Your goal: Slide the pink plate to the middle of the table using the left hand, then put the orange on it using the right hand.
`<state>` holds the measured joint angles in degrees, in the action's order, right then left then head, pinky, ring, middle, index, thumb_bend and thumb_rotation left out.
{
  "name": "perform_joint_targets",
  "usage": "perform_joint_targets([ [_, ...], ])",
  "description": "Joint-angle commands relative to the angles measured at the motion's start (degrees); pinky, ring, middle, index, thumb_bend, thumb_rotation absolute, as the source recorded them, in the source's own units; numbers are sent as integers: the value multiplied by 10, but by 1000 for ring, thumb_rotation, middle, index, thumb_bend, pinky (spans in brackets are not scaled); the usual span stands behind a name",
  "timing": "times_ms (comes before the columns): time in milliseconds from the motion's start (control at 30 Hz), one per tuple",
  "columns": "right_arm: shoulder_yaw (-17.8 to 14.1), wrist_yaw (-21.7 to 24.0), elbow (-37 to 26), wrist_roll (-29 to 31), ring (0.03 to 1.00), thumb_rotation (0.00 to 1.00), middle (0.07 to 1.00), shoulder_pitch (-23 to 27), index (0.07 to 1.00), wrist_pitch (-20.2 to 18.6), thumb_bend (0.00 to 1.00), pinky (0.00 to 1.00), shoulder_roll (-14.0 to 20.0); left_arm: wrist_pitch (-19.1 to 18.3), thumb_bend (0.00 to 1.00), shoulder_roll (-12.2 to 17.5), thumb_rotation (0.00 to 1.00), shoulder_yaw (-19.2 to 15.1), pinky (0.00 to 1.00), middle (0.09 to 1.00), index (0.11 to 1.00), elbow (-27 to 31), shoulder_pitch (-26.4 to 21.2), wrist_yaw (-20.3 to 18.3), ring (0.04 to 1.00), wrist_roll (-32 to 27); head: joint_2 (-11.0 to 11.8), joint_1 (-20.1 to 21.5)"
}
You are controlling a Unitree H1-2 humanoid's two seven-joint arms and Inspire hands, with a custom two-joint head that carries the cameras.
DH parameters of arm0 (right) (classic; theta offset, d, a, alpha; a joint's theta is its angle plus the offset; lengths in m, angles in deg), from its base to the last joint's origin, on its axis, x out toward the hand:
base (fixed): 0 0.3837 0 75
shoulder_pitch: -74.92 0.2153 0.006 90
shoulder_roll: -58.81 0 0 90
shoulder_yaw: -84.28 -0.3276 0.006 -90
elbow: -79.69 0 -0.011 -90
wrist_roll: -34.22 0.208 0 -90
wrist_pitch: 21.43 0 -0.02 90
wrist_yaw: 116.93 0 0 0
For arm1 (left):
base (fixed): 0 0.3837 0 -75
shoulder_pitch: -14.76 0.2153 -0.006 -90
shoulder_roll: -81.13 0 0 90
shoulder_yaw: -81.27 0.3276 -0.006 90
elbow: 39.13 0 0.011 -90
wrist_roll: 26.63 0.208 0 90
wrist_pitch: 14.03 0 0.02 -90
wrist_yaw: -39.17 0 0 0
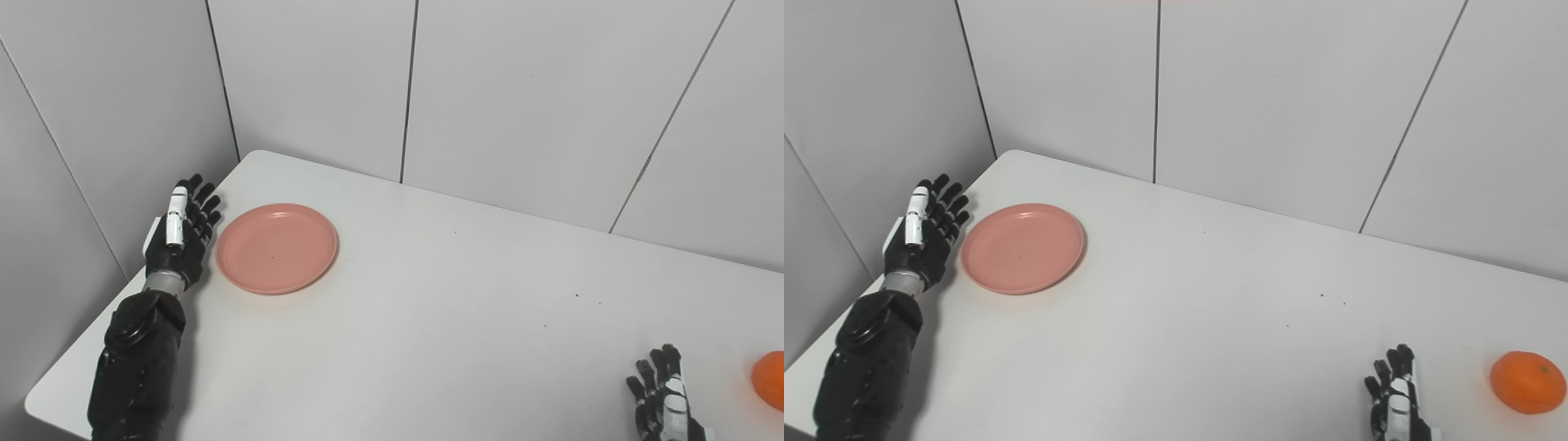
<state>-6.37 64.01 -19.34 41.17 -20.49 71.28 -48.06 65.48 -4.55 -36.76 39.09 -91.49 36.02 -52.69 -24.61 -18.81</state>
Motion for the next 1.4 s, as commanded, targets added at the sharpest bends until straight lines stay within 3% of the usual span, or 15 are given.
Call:
perform_joint_targets([
  [0, -4, 3, -8, 5, 979, 1000, 996, 4, 1000, 12, 181, 977, 3, 21, 300, 10, 1000, -6, 1000, 962, 949, 4, -12, -6, 970, -10, -1, -1],
  [267, -5, 2, -9, 2, 978, 1000, 995, 4, 999, 11, 176, 970, 3, 30, 313, 14, 1000, -5, 988, 954, 940, -28, -14, -15, 964, -14, -1, -2],
  [500, -6, -1, -8, 1, 969, 1000, 987, 5, 989, 12, 177, 953, -1, 21, 256, 13, 1000, 14, 966, 953, 949, -39, -14, -26, 946, -9, -1, -2],
  [767, -4, 0, -8, -1, 971, 1000, 988, 4, 991, 15, 185, 958, 0, 37, 312, 19, 1000, 32, 952, 931, 920, -80, -21, -41, 933, -6, -2, 1],
  [1200, -3, -3, -17, 0, 972, 1000, 991, 4, 992, -1, 173, 984, -4, 0, 341, 10, 1000, 49, 870, 881, 872, -76, -29, -48, 872, -19, -4, 4],
  [1367, 0, -1, -16, -1, 972, 1000, 993, 4, 1000, 4, 170, 992, -3, -2, 349, 5, 1000, 62, 867, 881, 872, -77, -30, -70, 872, -28, -3, 7],
])
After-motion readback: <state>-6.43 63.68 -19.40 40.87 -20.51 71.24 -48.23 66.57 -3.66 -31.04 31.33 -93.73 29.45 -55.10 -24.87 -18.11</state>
